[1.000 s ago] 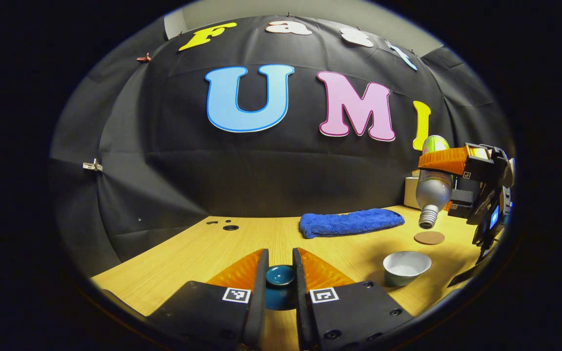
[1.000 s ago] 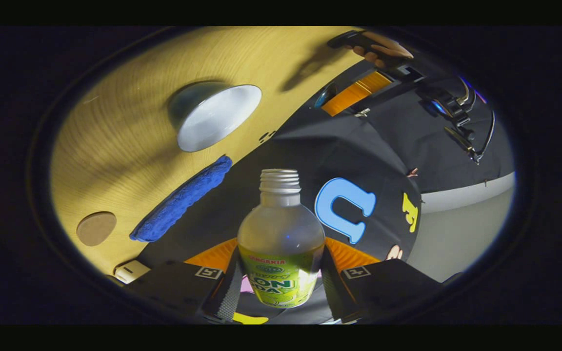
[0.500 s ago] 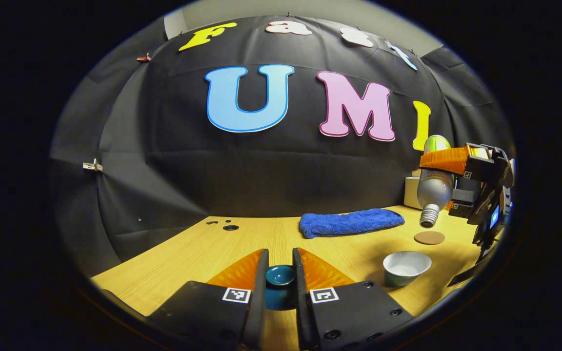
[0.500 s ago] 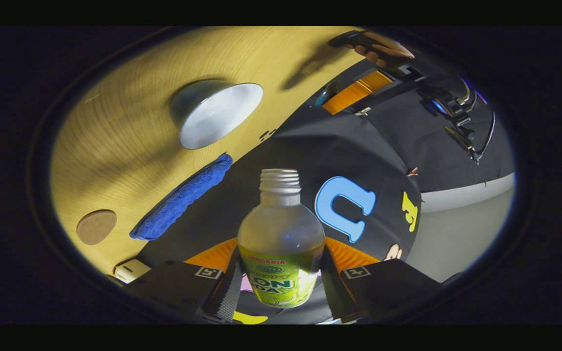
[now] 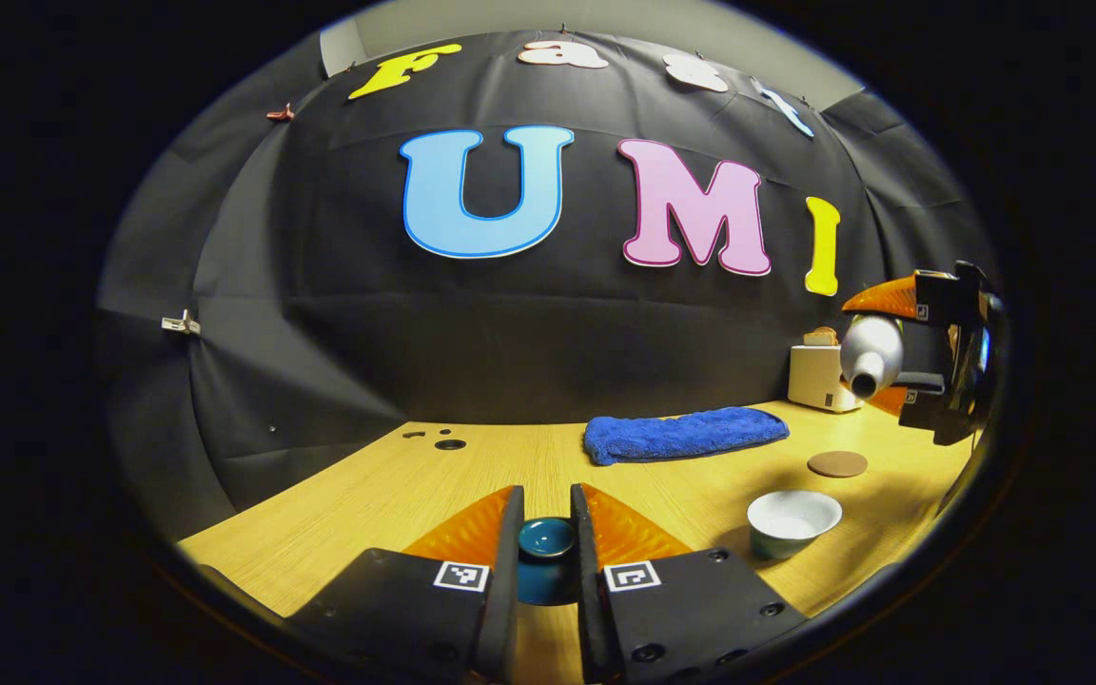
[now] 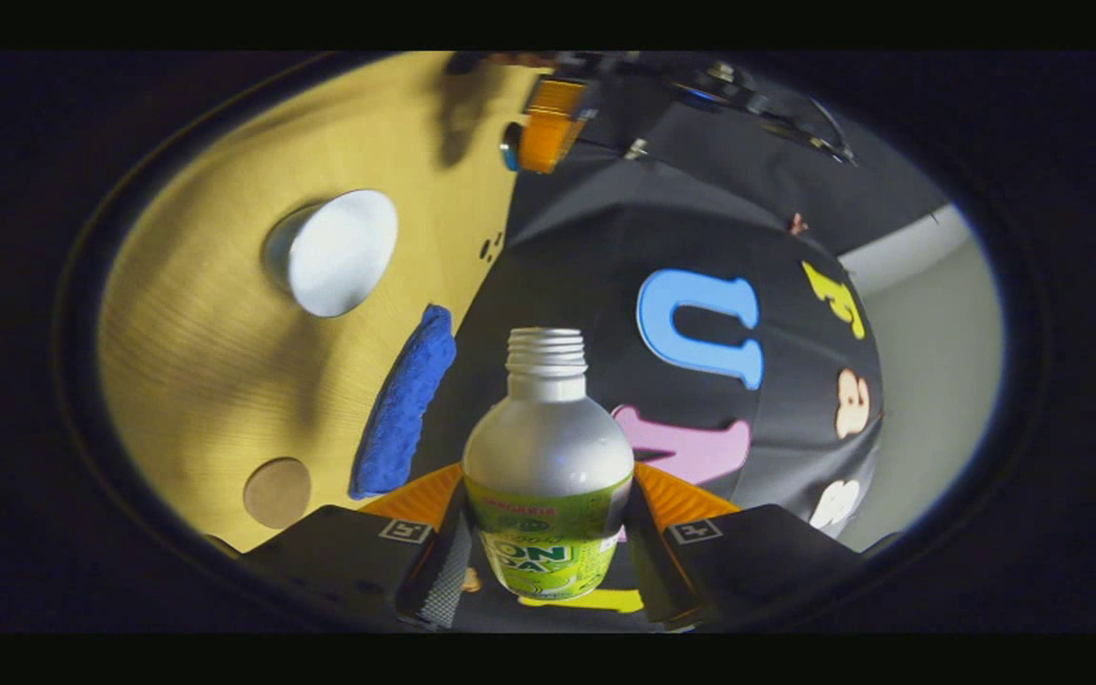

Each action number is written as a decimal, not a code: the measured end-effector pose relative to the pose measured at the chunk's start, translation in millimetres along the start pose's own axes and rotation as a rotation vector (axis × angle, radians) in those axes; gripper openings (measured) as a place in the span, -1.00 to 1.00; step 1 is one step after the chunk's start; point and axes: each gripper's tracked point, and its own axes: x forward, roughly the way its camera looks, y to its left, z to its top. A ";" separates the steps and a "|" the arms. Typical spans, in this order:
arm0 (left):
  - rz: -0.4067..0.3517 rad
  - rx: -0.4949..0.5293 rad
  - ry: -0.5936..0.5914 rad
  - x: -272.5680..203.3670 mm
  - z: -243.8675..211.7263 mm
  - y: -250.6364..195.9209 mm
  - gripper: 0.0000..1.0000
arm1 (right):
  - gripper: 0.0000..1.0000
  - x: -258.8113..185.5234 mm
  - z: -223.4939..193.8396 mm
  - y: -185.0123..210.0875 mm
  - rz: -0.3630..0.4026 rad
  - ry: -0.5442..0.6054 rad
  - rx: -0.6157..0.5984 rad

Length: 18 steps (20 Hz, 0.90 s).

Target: Open the teacup lid with one hand, grasp the water bottle and pour water into the teacup with the other hand; after pouring, place the water bottle on the coaster and then close the teacup lid.

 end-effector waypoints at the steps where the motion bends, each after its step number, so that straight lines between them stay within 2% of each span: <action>1: 0.000 0.000 0.000 0.0 0.4 0.0 -0.37 | 0.52 -5.1 -4.6 -6.5 -0.012 0.015 0.050; 4: 0.000 0.000 0.000 -0.1 0.1 0.0 -0.40 | 0.48 -22.1 -21.1 -15.7 -0.011 0.078 0.217; 7: 0.009 0.001 -0.001 0.1 0.5 1.2 -0.40 | 0.48 -38.0 -35.1 -19.4 0.007 0.129 0.460; 11: 0.020 0.002 -0.002 0.1 0.8 2.7 -0.40 | 0.48 -53.5 -59.3 -38.7 -0.062 0.174 0.726; 14: 0.024 0.001 -0.001 0.1 0.2 3.2 -0.40 | 0.49 -56.8 -69.7 -27.5 -0.065 0.200 0.960; 16: 0.028 0.002 -0.002 0.1 0.4 3.6 -0.40 | 0.48 -54.9 -79.9 -22.2 -0.073 0.213 1.064; 18: 0.028 0.002 -0.002 0.0 0.4 3.9 -0.40 | 0.48 -52.1 -85.4 -8.8 -0.043 0.220 1.175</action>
